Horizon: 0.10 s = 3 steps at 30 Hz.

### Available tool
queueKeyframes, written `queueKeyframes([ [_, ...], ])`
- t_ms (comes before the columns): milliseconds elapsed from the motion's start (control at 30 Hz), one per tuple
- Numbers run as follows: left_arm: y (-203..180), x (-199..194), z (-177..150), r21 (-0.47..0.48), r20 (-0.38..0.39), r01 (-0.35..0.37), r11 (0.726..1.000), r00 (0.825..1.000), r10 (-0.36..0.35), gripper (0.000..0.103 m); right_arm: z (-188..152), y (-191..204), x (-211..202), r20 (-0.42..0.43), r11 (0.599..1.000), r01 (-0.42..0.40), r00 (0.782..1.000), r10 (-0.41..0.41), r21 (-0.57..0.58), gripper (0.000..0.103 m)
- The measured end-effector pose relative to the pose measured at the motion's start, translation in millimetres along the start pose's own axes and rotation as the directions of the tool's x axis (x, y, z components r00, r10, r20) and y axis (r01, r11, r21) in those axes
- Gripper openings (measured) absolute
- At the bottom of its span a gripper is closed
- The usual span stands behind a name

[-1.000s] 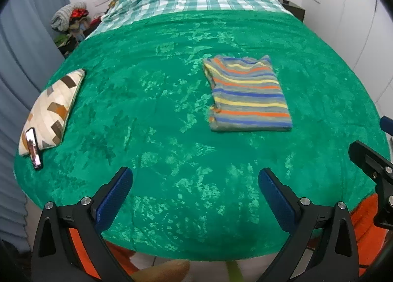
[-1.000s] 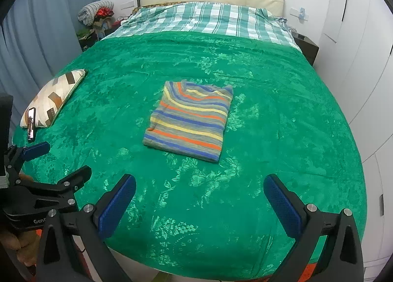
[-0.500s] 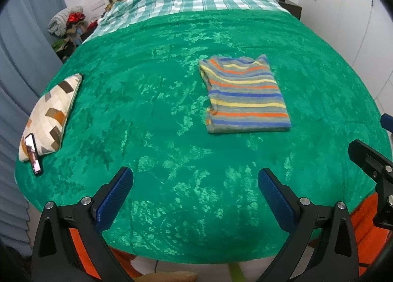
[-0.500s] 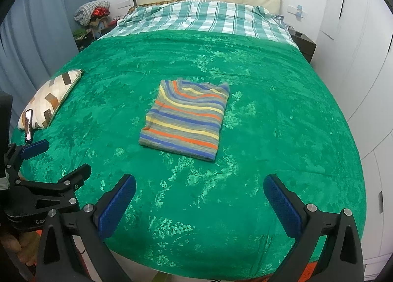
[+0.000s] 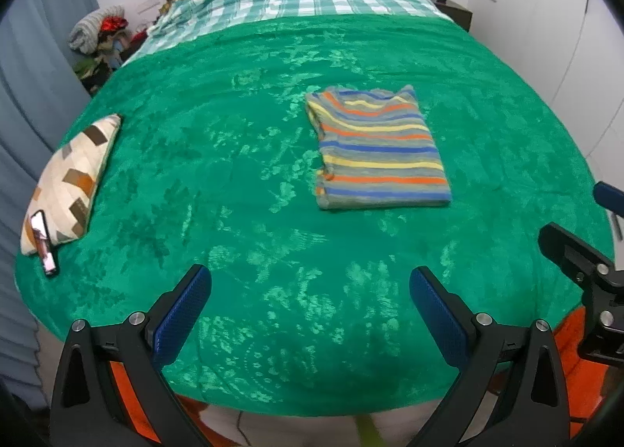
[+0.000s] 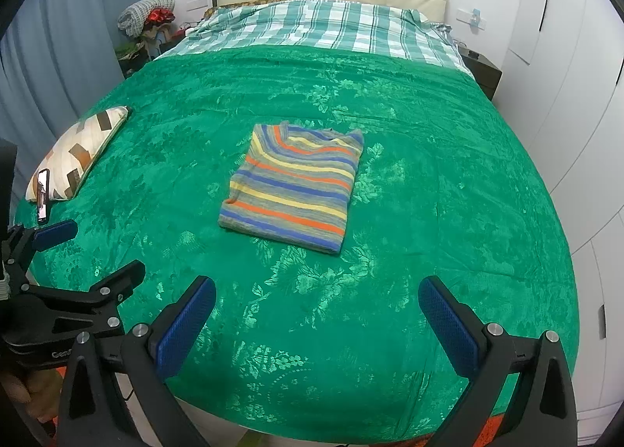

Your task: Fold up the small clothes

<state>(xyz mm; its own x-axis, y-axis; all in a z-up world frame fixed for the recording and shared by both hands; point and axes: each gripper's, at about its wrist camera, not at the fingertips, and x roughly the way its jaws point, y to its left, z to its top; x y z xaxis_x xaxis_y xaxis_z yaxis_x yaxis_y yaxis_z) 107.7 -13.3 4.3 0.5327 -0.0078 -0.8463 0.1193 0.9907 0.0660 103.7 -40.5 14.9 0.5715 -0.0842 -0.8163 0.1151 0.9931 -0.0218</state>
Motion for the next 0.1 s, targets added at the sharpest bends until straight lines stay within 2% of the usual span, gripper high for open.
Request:
queueKeyframes([
  [100, -2.1, -6.0, -0.2, 0.006, 0.025, 0.014, 1.0, 1.0, -0.015, 0.102, 0.0, 0.2, 0.6, 0.003, 1.0, 0.0, 1.0, 0.0, 0.001, 0.103],
])
